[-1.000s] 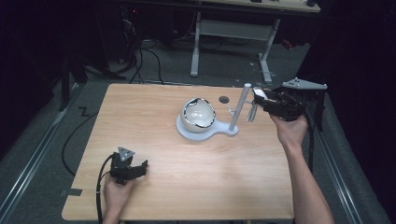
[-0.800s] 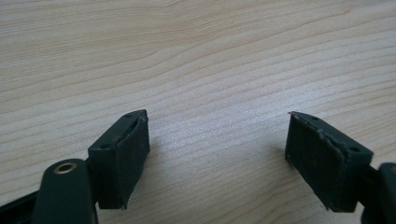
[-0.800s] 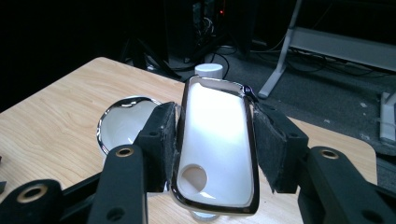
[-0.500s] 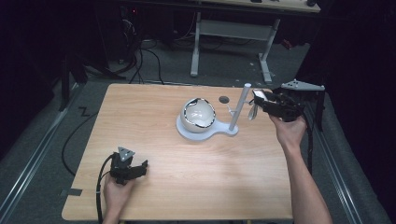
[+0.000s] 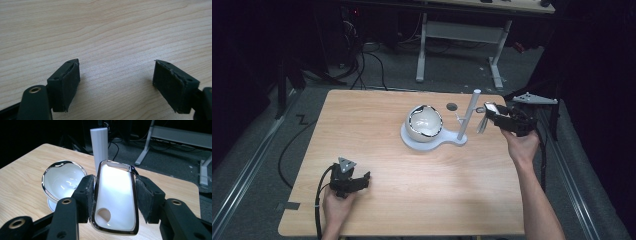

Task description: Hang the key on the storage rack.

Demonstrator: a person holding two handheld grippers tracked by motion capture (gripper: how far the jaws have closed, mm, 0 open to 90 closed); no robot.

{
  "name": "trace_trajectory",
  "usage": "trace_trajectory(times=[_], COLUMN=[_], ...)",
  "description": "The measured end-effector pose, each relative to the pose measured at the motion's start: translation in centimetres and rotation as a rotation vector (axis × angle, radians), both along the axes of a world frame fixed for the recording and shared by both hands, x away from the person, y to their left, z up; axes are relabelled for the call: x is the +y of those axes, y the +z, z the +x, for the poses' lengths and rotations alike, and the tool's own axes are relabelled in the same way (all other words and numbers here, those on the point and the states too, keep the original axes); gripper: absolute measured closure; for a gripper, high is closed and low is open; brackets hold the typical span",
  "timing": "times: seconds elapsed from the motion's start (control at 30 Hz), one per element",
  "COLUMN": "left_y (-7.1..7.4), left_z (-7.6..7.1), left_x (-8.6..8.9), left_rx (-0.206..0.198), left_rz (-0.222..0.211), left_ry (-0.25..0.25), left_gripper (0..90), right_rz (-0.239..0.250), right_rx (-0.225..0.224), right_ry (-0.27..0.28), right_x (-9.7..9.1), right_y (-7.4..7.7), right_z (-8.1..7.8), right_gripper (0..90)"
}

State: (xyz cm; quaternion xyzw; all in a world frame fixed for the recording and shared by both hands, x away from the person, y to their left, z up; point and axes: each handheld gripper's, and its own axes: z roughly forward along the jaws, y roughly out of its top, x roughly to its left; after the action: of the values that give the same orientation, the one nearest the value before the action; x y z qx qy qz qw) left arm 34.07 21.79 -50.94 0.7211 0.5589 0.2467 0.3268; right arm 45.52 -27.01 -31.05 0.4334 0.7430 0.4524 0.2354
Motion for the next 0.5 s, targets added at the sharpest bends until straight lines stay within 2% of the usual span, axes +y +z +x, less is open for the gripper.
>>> trace_trajectory(times=[0.3,0.5], left_y=[0.00,0.00], left_z=[0.00,-0.01], left_x=[0.01,0.01], left_rx=[0.000,0.000], left_rz=[0.001,-0.001], left_ry=[-0.001,-0.001], left_gripper=[22.2,22.1], right_rz=[-0.044,-0.009], right_rx=[-0.011,-0.014], right_ry=[-0.016,-0.026], right_x=[0.35,-0.04], right_y=[-0.41,-0.87], right_z=[-0.18,-0.21], right_gripper=[51.0,50.9])
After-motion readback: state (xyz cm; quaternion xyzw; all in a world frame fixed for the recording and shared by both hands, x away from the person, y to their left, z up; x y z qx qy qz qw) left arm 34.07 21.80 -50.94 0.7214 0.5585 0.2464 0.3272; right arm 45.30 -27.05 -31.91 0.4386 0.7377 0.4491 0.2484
